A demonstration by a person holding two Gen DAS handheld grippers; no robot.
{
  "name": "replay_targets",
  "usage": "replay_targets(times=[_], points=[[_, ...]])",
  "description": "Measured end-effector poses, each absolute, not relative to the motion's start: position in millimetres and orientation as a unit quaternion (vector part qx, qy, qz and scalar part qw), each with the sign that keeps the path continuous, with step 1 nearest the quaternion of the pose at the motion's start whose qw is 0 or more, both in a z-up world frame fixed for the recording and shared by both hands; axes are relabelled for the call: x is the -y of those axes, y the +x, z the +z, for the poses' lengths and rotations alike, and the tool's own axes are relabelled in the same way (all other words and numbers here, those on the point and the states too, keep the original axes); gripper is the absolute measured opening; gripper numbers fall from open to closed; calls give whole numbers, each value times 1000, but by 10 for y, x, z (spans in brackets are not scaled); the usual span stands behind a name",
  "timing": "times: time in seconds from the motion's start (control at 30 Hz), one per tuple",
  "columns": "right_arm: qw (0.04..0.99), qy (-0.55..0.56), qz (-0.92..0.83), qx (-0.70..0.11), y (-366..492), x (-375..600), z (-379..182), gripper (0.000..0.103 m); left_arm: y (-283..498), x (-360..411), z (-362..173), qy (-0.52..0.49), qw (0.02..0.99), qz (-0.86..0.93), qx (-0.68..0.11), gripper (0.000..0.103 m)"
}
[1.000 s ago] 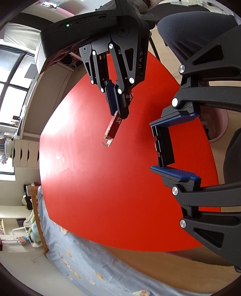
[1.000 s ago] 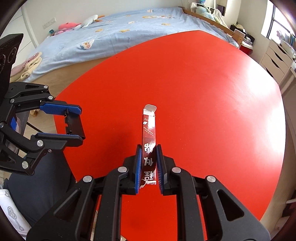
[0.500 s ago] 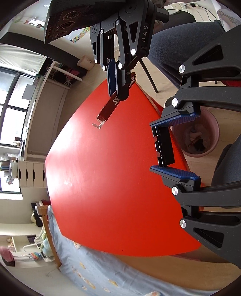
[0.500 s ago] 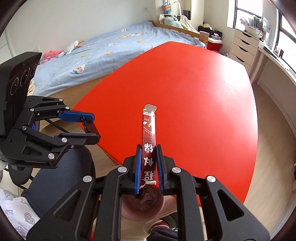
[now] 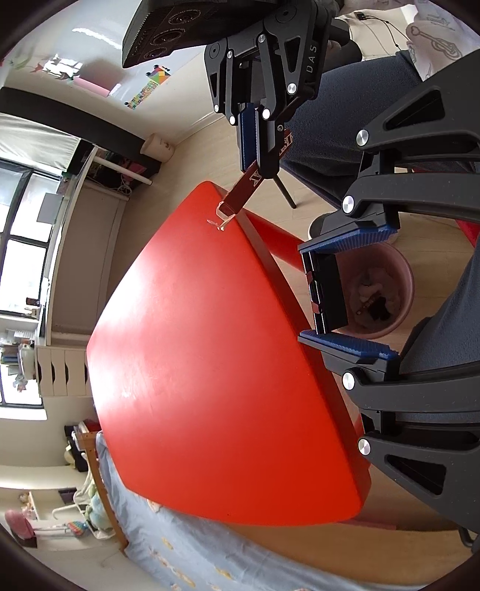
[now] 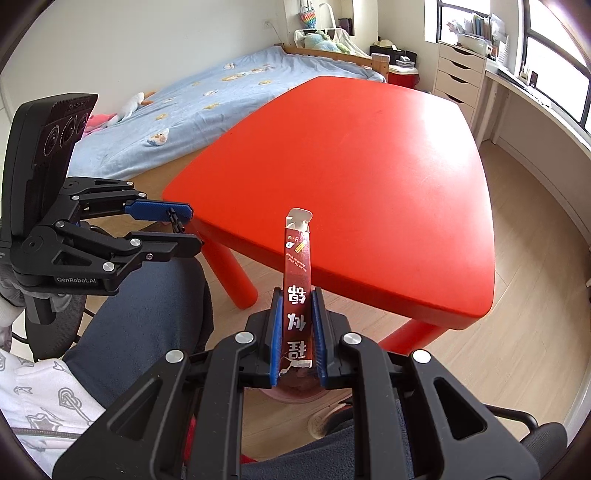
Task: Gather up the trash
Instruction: 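Carry the black clip and red box over the wastebasket, then open both tools to drop the clip and box into the wastebasket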
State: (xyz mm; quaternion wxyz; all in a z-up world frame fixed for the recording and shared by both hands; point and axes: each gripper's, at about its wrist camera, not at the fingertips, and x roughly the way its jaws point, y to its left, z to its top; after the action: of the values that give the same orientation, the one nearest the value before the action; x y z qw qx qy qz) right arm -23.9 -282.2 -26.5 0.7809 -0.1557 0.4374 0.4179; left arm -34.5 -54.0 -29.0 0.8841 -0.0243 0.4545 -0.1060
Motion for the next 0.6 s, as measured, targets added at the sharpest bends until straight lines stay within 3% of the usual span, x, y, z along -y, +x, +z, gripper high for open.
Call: replay_targets(times=[0.6], points=[[771, -142, 431, -447, -275, 2881, -350, 15, -426, 647, -358, -25, 879, -117, -462, 41]])
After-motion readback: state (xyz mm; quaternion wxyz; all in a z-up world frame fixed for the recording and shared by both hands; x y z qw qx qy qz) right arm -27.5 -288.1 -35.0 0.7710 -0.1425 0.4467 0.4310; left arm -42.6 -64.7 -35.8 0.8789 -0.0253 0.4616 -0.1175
